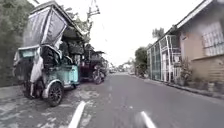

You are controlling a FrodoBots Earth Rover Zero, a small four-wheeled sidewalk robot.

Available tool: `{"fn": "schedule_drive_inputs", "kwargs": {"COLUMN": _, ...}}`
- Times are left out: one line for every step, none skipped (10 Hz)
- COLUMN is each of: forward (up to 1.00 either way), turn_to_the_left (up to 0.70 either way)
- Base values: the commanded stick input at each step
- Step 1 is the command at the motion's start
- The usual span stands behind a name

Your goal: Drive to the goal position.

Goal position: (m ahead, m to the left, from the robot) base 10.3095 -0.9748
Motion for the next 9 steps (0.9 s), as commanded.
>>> {"fn": "schedule_drive_inputs", "kwargs": {"forward": 0.70, "turn_to_the_left": 0.00}}
{"fn": "schedule_drive_inputs", "kwargs": {"forward": 0.70, "turn_to_the_left": -0.10}}
{"fn": "schedule_drive_inputs", "kwargs": {"forward": 0.70, "turn_to_the_left": -0.35}}
{"fn": "schedule_drive_inputs", "kwargs": {"forward": 0.70, "turn_to_the_left": -0.35}}
{"fn": "schedule_drive_inputs", "kwargs": {"forward": 0.70, "turn_to_the_left": -0.25}}
{"fn": "schedule_drive_inputs", "kwargs": {"forward": 0.70, "turn_to_the_left": -0.14}}
{"fn": "schedule_drive_inputs", "kwargs": {"forward": 0.70, "turn_to_the_left": -0.03}}
{"fn": "schedule_drive_inputs", "kwargs": {"forward": 0.70, "turn_to_the_left": 0.00}}
{"fn": "schedule_drive_inputs", "kwargs": {"forward": 0.70, "turn_to_the_left": 0.00}}
